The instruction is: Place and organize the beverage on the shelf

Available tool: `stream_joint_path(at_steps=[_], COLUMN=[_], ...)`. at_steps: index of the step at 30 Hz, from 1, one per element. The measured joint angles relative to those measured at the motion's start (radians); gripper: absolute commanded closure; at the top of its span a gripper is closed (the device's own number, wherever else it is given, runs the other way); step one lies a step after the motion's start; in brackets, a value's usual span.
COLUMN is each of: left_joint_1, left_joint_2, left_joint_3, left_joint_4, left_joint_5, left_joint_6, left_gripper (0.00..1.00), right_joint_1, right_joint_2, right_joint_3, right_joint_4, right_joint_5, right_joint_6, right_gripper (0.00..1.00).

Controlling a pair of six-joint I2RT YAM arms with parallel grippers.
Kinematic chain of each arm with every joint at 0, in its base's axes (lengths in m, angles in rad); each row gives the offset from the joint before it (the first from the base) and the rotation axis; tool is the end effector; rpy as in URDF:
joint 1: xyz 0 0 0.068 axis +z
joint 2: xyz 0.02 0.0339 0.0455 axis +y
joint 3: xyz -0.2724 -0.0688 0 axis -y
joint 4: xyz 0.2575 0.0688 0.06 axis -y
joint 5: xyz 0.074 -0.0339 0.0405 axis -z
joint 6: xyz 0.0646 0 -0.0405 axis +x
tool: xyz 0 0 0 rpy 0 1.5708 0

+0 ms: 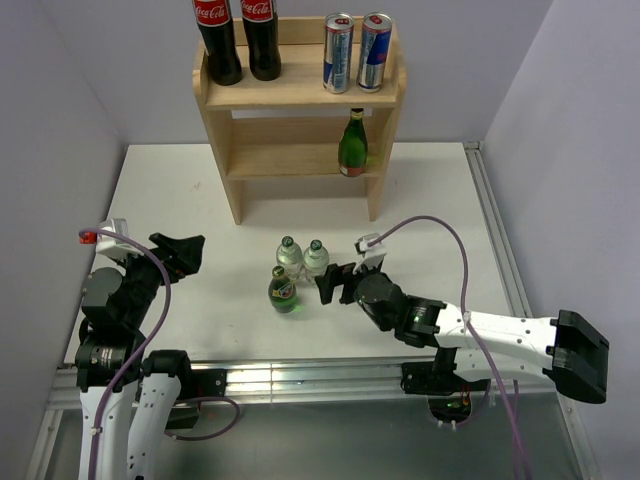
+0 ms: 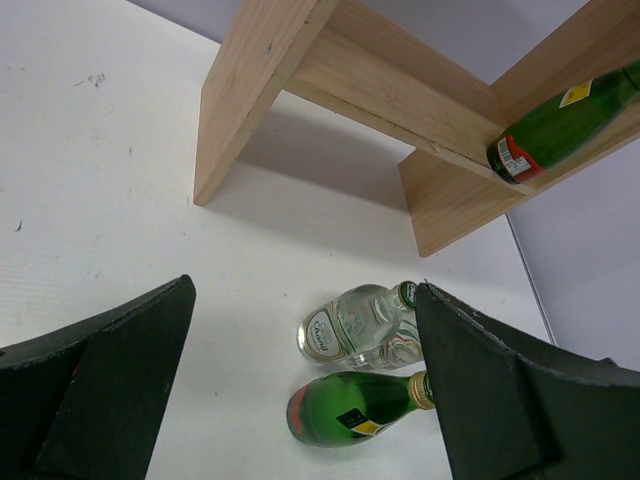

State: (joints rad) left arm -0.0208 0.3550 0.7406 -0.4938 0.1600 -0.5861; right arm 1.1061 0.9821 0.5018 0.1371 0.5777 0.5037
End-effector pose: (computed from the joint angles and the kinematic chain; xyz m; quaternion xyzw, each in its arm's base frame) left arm 0.1173 -0.0127 0.3457 -0.1557 0.7274 -0.2557 0.6175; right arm 0.1415 0.2036 0.2312 -0.0758 0.7970 0.2365 0.5505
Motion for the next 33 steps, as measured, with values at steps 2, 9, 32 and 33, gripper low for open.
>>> stream_joint_path(at_steps=[2, 9, 32, 33], left_joint_1=[0.0, 0.0, 0.0, 0.0], left_joint_2=[0.0, 0.003, 0.003, 0.003], left_joint_3=[0.0, 0.0, 0.0, 0.0], left_joint_4=[0.0, 0.0, 0.0, 0.0], left_joint_5=[0.0, 0.0, 0.0, 0.0], left_joint_6=[0.0, 0.0, 0.0, 0.0], left_gripper=[0.01, 0.01, 0.01, 0.01], right_joint_1=[0.022, 0.085, -0.04, -0.056], right_joint_2=[0.001, 0.063, 0.5, 0.511], right_joint_3=[-0.045, -0.067, 0.042, 0.042], right_joint_4=[0.047, 0.162, 0.299, 0.311], right_joint_5=[-0.037, -0.064, 0.043, 0.038], right_joint_6=[0.004, 0.019, 0.005, 0.002], right_gripper=[0.0, 0.0, 0.0, 0.0])
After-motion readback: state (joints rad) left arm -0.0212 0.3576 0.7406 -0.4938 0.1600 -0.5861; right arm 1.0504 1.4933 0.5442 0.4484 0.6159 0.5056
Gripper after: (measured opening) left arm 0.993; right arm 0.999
